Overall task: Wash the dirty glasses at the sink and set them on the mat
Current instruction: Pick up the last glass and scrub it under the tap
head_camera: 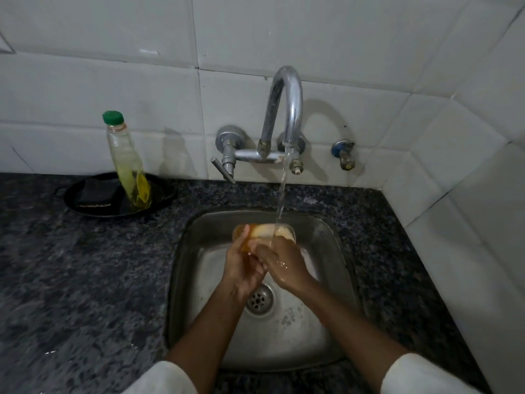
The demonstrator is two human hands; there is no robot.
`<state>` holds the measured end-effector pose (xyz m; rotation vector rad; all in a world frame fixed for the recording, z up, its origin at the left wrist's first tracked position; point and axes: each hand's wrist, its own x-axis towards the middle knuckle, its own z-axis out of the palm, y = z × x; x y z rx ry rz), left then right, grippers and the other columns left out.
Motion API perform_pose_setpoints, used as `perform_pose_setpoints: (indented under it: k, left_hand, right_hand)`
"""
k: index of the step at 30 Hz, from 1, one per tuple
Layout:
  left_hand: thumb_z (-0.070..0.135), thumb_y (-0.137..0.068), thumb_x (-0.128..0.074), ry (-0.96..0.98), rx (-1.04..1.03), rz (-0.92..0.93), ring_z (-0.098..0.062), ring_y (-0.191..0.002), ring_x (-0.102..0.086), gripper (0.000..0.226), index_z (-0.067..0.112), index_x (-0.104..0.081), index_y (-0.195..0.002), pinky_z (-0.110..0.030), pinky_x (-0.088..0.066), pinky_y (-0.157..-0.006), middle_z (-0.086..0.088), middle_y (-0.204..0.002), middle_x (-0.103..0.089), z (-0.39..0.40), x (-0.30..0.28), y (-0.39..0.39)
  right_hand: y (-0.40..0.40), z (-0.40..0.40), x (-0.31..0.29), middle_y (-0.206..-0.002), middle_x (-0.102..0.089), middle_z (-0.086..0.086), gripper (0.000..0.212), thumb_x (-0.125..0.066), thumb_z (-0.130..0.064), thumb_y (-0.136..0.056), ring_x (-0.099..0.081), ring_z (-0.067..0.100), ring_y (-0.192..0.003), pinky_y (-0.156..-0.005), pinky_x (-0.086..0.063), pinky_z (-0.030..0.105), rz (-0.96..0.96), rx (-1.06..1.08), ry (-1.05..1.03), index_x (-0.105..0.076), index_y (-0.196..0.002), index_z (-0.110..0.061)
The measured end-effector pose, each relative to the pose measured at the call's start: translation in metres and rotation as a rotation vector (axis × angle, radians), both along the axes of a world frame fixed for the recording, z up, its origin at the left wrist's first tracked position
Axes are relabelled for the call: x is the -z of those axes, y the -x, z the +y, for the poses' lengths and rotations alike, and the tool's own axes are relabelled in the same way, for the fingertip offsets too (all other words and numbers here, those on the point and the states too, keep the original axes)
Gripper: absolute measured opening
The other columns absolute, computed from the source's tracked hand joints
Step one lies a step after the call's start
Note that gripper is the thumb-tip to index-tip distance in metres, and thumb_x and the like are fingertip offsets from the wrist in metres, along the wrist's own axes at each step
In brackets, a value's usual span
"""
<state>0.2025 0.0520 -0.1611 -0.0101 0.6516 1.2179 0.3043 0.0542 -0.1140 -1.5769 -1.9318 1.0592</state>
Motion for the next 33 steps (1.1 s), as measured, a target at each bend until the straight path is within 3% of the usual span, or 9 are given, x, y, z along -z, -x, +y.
perform_pose_setpoints:
  k: [3, 7, 14, 20, 22, 25, 28, 31, 33]
  left_hand:
    - [0.032, -0.073, -0.08, 0.086, -0.051, 0.336, -0.029, -0.091, -0.073, 0.058, 0.005, -0.064, -0.121, -0.038, -0.061, -0.073, -0.016, -0.104, -0.074, 0.005, -0.016, -0.003]
    - [0.016, -0.063, -0.089, -0.053, -0.23, 1.028, -0.015, -0.093, -0.069, 0.054, 0.033, -0.059, -0.105, -0.041, -0.06, -0.082, 0.002, -0.104, -0.071, -0.001, -0.02, -0.002]
    - [0.029, -0.059, -0.085, -0.7, -0.141, 1.645, -0.007, -0.09, -0.068, 0.066, 0.034, -0.053, -0.116, -0.031, -0.058, -0.075, 0.011, -0.1, -0.07, -0.012, -0.025, -0.007]
    - [0.027, -0.07, -0.087, -0.318, -0.129, 1.139, -0.008, -0.093, -0.07, 0.081, 0.032, -0.043, -0.138, -0.033, -0.062, -0.078, 0.009, -0.119, -0.064, 0.006, -0.03, 0.005]
    - [0.04, -0.076, -0.081, -0.029, 0.063, 0.783, -0.026, -0.098, -0.07, 0.074, 0.026, -0.045, -0.139, -0.042, -0.062, -0.077, -0.01, -0.124, -0.066, 0.017, -0.028, 0.012]
    - [0.053, -0.09, -0.058, -0.013, 0.328, 0.477, -0.033, -0.106, -0.066, 0.059, 0.009, -0.06, -0.13, -0.045, -0.054, -0.09, -0.022, -0.121, -0.069, 0.01, -0.019, 0.021]
    - [0.035, -0.098, -0.046, -0.126, 0.234, 0.202, -0.027, -0.095, -0.068, 0.044, 0.002, -0.07, -0.114, -0.038, -0.058, -0.079, -0.02, -0.11, -0.07, -0.004, -0.012, 0.015]
    - [0.028, -0.101, -0.045, -0.151, 0.107, 0.163, -0.023, -0.075, -0.072, 0.038, -0.002, -0.068, -0.103, -0.032, -0.059, -0.057, -0.018, -0.09, -0.073, -0.002, -0.012, 0.005]
    - [0.035, -0.095, -0.057, -0.068, 0.112, 0.339, -0.026, -0.083, -0.071, 0.036, 0.002, -0.065, -0.106, -0.038, -0.061, -0.071, -0.018, -0.093, -0.073, 0.007, -0.018, 0.008]
  right_hand:
    - [0.007, -0.009, 0.008, -0.095, -0.075, 0.006, 0.017, -0.062, -0.023, -0.09, -0.068, 0.016, -0.088, -0.068, -0.052, 0.029, 0.537, 0.399, 0.288, -0.074, -0.1, -0.016]
    - [0.009, -0.004, 0.013, -0.07, -0.069, 0.004, 0.021, -0.062, -0.03, -0.089, -0.063, 0.014, -0.058, -0.047, -0.045, 0.023, 1.164, 0.881, 0.694, -0.07, -0.085, -0.012]
    - [0.016, -0.007, 0.032, -0.086, -0.072, 0.01, 0.032, -0.054, -0.032, -0.083, -0.068, 0.026, -0.084, -0.084, -0.053, 0.036, 1.309, 0.861, 0.748, -0.074, -0.091, -0.009]
    - [0.007, -0.011, 0.015, -0.069, -0.066, 0.002, 0.018, -0.058, -0.023, -0.091, -0.059, 0.011, -0.054, -0.041, -0.04, 0.021, 1.143, 0.789, 0.537, -0.071, -0.092, -0.011]
    - [0.004, -0.011, 0.011, -0.083, -0.072, 0.006, 0.014, -0.059, -0.018, -0.092, -0.067, 0.016, -0.069, -0.048, -0.047, 0.025, 0.924, 0.623, 0.376, -0.071, -0.097, -0.013]
    - [0.0, -0.004, 0.008, -0.087, -0.074, -0.001, 0.013, -0.057, -0.022, -0.091, -0.07, 0.015, -0.08, -0.067, -0.058, 0.035, 0.243, 0.205, 0.151, -0.067, -0.085, -0.027]
    - [-0.002, 0.004, -0.008, -0.087, -0.073, 0.003, 0.022, -0.056, -0.007, -0.09, -0.067, 0.015, -0.077, -0.068, -0.054, 0.031, 0.253, 0.171, 0.171, -0.068, -0.087, -0.025]
    - [-0.01, 0.003, -0.021, -0.087, -0.069, 0.006, 0.019, -0.052, -0.003, -0.094, -0.06, 0.012, -0.068, -0.059, -0.047, 0.02, 0.293, -0.001, 0.104, -0.066, -0.106, -0.006]
    - [-0.016, -0.001, -0.016, -0.09, -0.065, -0.002, 0.023, -0.05, -0.008, -0.094, -0.061, 0.01, -0.076, -0.061, -0.045, 0.015, -0.296, -0.321, -0.142, -0.06, -0.115, -0.005]
